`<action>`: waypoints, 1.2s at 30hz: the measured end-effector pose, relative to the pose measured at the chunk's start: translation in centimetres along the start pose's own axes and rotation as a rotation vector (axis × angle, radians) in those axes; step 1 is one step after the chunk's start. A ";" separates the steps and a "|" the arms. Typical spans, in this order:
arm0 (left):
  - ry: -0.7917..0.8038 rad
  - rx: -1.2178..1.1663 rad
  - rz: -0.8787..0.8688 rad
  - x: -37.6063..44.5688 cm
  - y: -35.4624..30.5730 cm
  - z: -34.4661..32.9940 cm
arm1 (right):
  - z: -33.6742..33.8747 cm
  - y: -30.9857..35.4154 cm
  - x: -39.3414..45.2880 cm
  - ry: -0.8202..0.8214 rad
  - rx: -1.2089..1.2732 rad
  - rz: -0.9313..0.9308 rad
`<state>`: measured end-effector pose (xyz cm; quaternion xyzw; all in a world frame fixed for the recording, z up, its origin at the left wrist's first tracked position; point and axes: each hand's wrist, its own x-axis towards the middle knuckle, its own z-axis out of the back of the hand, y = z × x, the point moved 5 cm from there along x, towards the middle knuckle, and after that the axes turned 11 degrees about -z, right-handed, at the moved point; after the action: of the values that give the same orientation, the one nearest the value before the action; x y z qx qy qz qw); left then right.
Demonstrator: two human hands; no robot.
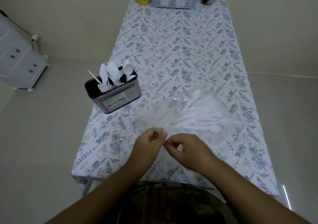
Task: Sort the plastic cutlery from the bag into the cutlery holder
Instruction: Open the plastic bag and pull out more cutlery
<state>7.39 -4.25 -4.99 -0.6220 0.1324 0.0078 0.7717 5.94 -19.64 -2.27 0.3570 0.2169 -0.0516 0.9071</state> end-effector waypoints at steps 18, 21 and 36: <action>-0.306 0.459 -0.095 0.9 1.1 2.3 | 8.0 -14.7 7.4 -0.502 -0.227 -0.257; -0.286 0.559 -0.096 1.2 1.0 2.0 | 8.3 -14.5 7.2 -0.529 -0.201 -0.230; -0.216 0.488 0.005 1.1 2.3 0.6 | 12.9 -6.1 3.5 -0.830 -0.199 -0.032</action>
<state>8.21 -3.35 -7.30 -0.4129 0.0487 0.0440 0.9084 12.17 -32.57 0.83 0.2132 -0.1573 -0.1840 0.9466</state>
